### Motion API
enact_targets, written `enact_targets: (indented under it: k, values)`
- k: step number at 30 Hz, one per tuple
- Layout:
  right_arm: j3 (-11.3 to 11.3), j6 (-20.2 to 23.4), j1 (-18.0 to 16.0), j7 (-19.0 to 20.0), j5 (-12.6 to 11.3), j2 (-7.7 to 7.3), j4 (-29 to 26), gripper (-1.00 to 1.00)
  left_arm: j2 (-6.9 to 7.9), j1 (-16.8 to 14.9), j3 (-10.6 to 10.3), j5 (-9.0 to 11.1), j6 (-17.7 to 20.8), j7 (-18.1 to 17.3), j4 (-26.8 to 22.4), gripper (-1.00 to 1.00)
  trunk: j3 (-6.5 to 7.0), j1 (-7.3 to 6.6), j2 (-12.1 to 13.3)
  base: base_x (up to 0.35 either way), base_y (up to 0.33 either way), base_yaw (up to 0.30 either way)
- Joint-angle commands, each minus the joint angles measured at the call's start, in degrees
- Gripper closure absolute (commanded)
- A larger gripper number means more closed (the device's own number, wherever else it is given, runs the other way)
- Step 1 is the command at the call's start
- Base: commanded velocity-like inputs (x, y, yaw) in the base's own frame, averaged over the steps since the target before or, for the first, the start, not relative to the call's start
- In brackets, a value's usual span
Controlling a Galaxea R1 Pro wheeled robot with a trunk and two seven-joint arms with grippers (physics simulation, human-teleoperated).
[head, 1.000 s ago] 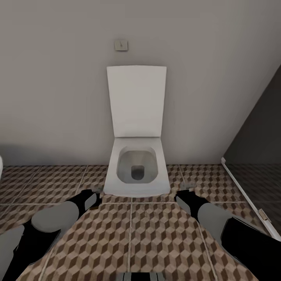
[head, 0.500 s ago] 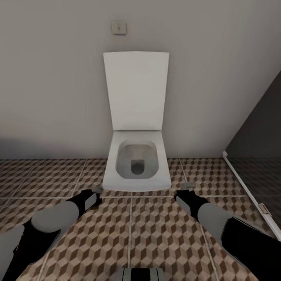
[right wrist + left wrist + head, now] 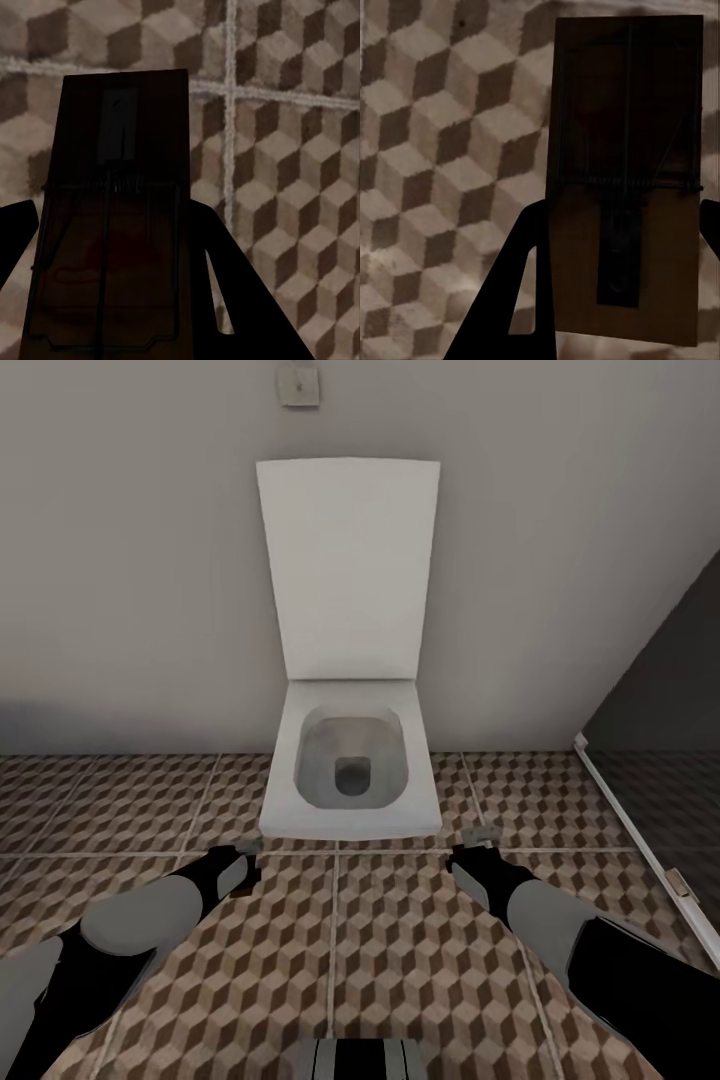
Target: Take the four mousetraps from the cabinet in the bathroom and place them on the bathroom floor. Make sure all four end up on the same floor surface, and ensure that at least two of them are either under or directly next to the same bathroom sink.
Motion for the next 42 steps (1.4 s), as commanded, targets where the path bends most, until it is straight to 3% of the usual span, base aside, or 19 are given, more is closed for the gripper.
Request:
enact_targets:
  k: [1,4,9,13,20,28,31,34,37,42]
  values:
    - [0.48,0.26,-0.03,-0.37,-0.50,-0.01,-0.09,1.00,-0.05,-0.03,-0.50,0.51,0.24,0.16,0.01,1.00,-0.04,-0.01,-0.02,0.000,0.000,0.000]
    - [0.48,0.26,-0.03,-0.37,-0.42,-0.09,-0.21,1.00,-0.10,-0.03,-1.60,0.29,0.24,0.20,-0.10,1.00,-0.04,-0.01,-0.02,0.000,0.000,0.000]
    - [0.47,0.25,-0.06,-0.37,-0.42,-0.20,-0.24,1.00,0.36,-0.03,-6.80,-0.86,0.19,0.25,-0.07,1.00,-0.04,-0.01,-0.02,0.017,0.000,0.000]
    - [0.42,0.26,-0.08,-0.37,-0.41,-0.24,-0.27,1.00,1.60,-0.03,-7.78,-1.03,0.18,-0.05,0.00,1.00,-0.04,-0.01,-0.02,0.224,0.000,0.000]
    - [0.40,0.24,-0.08,-0.37,-0.41,-0.32,-0.24,1.00,3.46,-0.03,-7.29,-0.76,0.11,-0.17,0.21,1.00,-0.04,-0.01,-0.02,0.270,0.000,0.000]
    - [0.40,0.18,-0.08,-0.43,-0.44,-0.47,-0.24,1.00,3.92,-0.03,-6.79,-0.71,0.13,-0.15,0.21,1.00,-0.04,-0.01,-0.02,0.029,0.000,0.000]
    - [0.45,0.18,-0.08,-0.44,-0.49,-0.63,-0.15,1.00,4.87,-0.07,-6.58,-0.65,0.10,-0.20,0.27,1.00,-0.04,-0.01,-0.02,0.002,0.000,0.000]
    - [0.48,0.18,-0.07,-0.45,-0.50,-0.92,-0.10,1.00,5.71,-0.10,-5.37,-0.46,0.09,-0.23,0.31,1.00,-0.04,-0.01,-0.02,0.000,0.000,0.000]
    - [0.48,-0.89,-0.08,-0.46,-0.50,-1.08,0.01,1.00,6.08,-0.11,-2.17,-0.31,0.02,-0.27,0.28,1.00,-0.04,-0.01,-0.02,0.012,0.003,0.000]
    - [0.48,-1.94,-0.09,-0.46,-0.50,-1.04,0.10,1.00,5.99,-0.11,-1.06,-0.34,-0.43,-0.32,0.19,1.00,-0.04,-0.01,-0.02,0.224,0.029,0.000]
